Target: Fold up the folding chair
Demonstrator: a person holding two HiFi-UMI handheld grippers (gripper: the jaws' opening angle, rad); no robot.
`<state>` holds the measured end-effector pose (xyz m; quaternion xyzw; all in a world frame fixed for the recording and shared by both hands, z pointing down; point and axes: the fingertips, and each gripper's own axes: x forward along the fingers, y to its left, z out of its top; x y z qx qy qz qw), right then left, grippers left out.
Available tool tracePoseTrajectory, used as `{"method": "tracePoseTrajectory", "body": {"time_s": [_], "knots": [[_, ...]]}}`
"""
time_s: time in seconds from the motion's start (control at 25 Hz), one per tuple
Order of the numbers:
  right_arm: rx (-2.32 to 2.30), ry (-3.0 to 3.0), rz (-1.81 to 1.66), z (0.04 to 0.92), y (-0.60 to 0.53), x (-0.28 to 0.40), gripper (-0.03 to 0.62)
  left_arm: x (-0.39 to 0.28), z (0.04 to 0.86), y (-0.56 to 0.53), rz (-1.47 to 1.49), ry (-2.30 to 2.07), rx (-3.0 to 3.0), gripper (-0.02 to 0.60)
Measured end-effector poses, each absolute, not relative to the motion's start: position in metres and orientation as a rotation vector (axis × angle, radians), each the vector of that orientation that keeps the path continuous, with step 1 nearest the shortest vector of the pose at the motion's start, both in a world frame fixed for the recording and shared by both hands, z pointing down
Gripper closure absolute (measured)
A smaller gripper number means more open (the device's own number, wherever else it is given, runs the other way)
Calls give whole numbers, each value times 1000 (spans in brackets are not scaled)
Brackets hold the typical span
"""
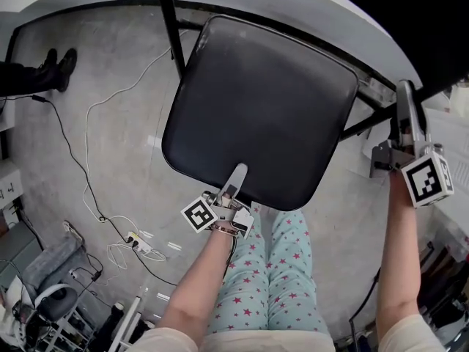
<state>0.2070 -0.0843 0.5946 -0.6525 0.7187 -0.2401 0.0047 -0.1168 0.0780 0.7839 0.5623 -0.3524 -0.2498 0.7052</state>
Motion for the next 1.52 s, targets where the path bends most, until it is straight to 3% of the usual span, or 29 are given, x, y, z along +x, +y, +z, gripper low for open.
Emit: {"method": "tracePoseTrajectory", "body": {"time_s": [0.4, 0.96, 1.52], "knots": [[-1992, 2257, -711, 553, -88, 207, 479, -99, 714, 41, -503, -832, 1200, 308], [-1888, 2310, -727, 497, -77, 192, 453, -66, 575, -31, -532, -894, 1239, 427], [-1792, 2467, -720, 476, -62, 174, 440, -41, 537, -91, -355, -1100, 1079, 433]]}}
